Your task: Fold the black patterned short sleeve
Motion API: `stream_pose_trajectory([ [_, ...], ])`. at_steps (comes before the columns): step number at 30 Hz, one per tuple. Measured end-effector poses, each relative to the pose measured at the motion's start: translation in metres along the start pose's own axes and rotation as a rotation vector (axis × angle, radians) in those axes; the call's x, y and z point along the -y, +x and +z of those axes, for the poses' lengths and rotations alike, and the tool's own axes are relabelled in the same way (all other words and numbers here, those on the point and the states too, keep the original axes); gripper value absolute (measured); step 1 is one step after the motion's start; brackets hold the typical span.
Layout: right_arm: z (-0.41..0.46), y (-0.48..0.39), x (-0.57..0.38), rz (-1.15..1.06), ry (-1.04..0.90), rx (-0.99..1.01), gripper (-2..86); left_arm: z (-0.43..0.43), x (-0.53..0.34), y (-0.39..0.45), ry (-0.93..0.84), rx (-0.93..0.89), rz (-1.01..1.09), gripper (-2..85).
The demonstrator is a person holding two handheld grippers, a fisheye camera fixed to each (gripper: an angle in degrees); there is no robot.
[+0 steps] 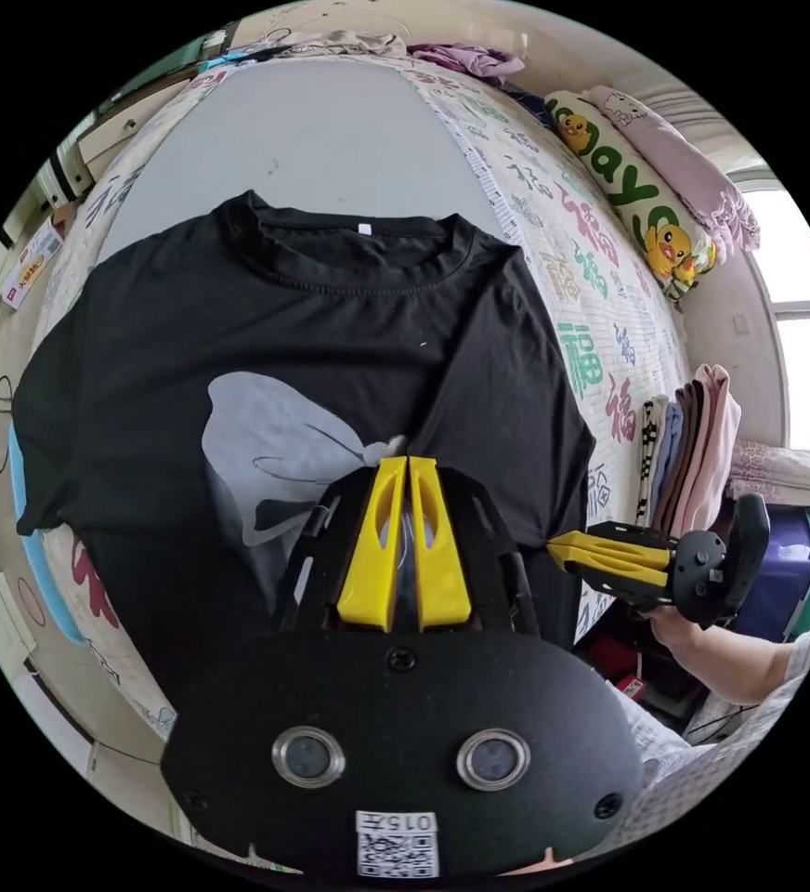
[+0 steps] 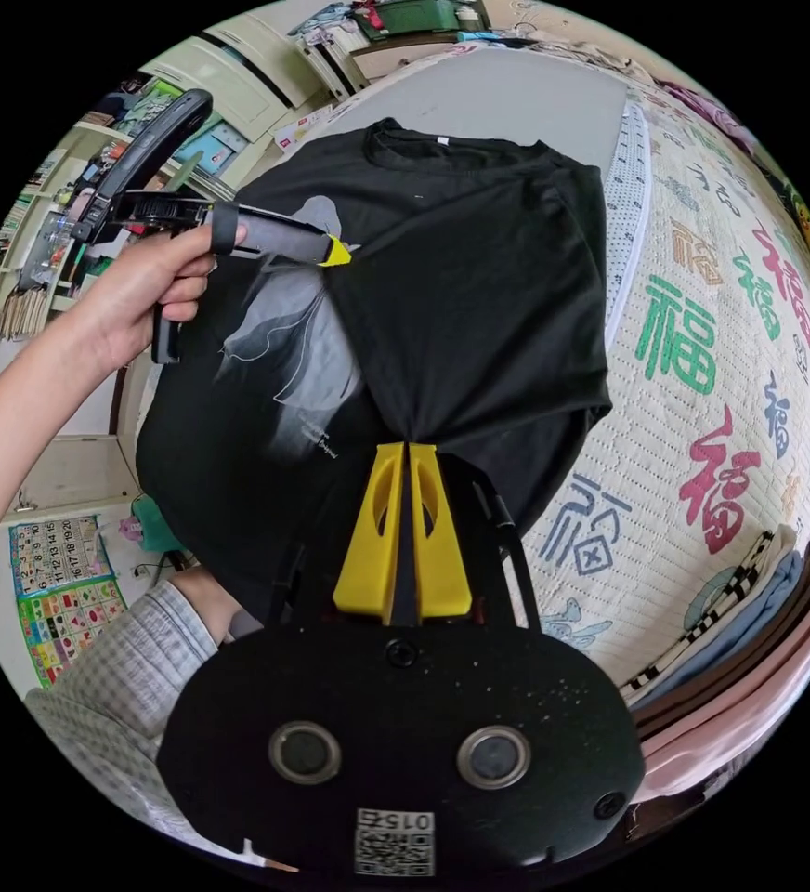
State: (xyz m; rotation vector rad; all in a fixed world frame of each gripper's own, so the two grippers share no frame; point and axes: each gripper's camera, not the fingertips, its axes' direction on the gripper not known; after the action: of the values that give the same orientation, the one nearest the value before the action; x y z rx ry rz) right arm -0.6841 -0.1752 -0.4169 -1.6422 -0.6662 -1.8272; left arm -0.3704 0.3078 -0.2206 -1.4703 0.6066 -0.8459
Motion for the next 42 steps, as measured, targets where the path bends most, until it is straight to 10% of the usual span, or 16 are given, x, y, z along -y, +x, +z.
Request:
stream_pose_trajectory([
  [17,-0.255,0.028,-0.067,-0.156,-0.096,0.079,4.4,-0.11,-0.175,-0.187,0.318,-0.18,-0.441,1.5],
  [24,-0.343,-0.03,0.076,-0.248,0.019,0.126,4.6,-0.134,-0.257,-0.343,0.497,-0.274,-0.787,6.4],
  [42,-0.369,-0.186,0.47,-0.304,-0.195,-0.009,8.8,-0.093,-0.237,-0.484,0.503,-0.584,-0.784,1.5],
])
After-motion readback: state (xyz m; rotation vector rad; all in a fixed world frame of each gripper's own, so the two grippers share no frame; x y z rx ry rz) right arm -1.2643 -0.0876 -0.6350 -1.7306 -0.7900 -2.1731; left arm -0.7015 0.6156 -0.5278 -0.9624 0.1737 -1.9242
